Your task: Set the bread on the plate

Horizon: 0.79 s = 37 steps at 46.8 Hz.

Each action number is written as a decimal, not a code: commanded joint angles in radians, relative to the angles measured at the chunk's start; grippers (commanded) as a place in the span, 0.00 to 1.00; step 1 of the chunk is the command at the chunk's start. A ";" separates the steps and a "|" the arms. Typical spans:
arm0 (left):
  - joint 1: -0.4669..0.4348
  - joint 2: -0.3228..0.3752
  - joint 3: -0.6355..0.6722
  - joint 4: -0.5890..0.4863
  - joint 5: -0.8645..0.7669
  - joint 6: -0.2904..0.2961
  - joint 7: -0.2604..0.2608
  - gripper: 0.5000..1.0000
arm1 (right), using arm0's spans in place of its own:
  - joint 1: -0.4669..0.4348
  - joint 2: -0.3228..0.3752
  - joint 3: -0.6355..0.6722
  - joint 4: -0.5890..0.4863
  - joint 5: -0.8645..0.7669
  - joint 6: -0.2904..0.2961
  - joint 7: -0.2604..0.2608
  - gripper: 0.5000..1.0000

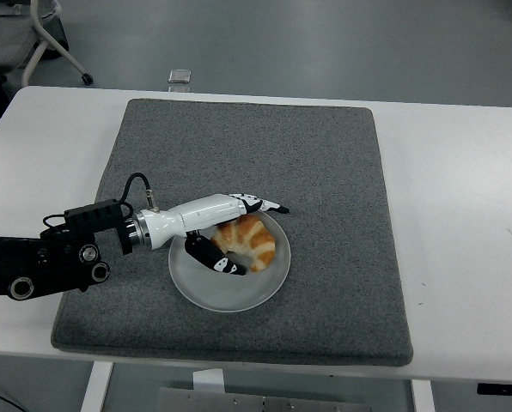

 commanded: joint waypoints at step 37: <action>-0.138 0.062 -0.511 0.118 -0.568 -0.544 0.175 0.98 | 0.000 0.000 -0.001 0.000 0.000 0.000 0.000 0.86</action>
